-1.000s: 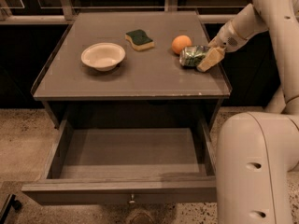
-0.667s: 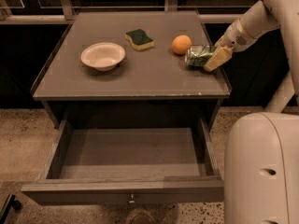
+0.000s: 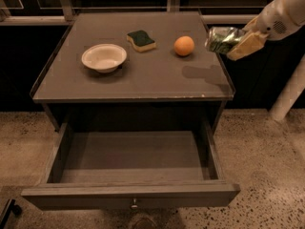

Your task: Place green can into top drawer

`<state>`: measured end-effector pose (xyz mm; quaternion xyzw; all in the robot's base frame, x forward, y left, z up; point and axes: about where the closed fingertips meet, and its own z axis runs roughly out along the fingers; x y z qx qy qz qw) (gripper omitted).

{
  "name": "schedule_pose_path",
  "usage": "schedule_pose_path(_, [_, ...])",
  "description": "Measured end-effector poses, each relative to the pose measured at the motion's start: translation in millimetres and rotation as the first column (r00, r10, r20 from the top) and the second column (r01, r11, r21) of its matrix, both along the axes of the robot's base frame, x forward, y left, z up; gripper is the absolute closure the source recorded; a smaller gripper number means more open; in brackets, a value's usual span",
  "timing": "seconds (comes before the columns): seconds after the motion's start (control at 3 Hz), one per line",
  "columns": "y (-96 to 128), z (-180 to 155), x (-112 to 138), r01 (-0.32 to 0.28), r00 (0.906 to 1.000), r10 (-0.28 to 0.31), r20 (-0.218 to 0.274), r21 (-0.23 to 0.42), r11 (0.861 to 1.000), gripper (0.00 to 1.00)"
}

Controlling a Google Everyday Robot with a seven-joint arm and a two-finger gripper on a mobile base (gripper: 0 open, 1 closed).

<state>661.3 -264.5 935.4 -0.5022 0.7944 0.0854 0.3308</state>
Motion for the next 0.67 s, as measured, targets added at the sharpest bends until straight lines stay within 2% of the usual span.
schedule_pose_path(0.33, [10.7,28.0,-40.7,0.018,0.9979,-0.019,0.063,0.009,1.000,1.00])
schedule_pose_path(0.67, [25.1,2.5,-52.7,-0.007,0.9999,0.007,0.010,0.007,1.000,1.00])
